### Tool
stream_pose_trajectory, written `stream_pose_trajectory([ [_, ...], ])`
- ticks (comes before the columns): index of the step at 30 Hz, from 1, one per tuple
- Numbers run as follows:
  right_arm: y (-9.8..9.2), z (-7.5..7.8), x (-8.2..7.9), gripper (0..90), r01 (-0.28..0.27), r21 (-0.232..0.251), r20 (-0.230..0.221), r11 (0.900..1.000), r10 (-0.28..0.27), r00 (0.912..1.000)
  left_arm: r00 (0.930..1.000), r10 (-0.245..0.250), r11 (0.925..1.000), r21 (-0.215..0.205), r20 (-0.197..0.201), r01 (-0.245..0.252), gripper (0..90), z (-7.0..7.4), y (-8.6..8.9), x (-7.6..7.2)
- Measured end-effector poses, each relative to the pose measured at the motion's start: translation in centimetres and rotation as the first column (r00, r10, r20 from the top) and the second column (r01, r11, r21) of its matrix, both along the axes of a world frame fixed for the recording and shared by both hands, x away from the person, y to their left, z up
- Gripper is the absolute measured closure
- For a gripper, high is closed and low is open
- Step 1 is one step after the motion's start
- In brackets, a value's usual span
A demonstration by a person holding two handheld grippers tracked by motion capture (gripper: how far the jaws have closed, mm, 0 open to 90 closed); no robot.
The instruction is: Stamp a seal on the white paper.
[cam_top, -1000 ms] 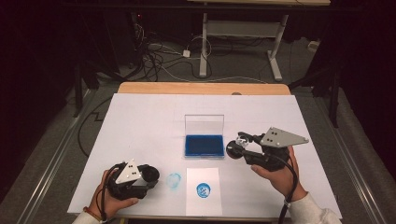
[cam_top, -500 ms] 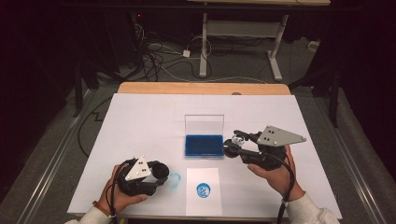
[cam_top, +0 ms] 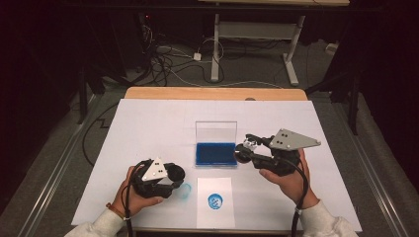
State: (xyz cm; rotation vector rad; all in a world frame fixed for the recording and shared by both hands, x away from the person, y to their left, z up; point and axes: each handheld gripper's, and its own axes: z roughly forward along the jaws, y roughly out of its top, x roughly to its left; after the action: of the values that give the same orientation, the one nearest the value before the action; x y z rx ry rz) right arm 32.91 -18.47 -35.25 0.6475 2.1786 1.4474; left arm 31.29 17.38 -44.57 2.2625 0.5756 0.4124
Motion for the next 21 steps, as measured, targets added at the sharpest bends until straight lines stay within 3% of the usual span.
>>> stream_pose_trajectory([
  [10,2.0,-0.1,0.7,56.8,-0.028,0.017,-0.01,0.999,0.028,0.9996,0.9984,-0.054,0.9985,-0.011,0.015,0.054,36.7,0.4,-2.6,0.6],
  [21,5.6,-0.9,0.4,56.8,-0.123,0.035,-0.038,0.992,0.125,0.9914,0.9957,-0.091,0.992,-0.085,0.018,0.093,36.7,0.9,-4.8,0.4],
])
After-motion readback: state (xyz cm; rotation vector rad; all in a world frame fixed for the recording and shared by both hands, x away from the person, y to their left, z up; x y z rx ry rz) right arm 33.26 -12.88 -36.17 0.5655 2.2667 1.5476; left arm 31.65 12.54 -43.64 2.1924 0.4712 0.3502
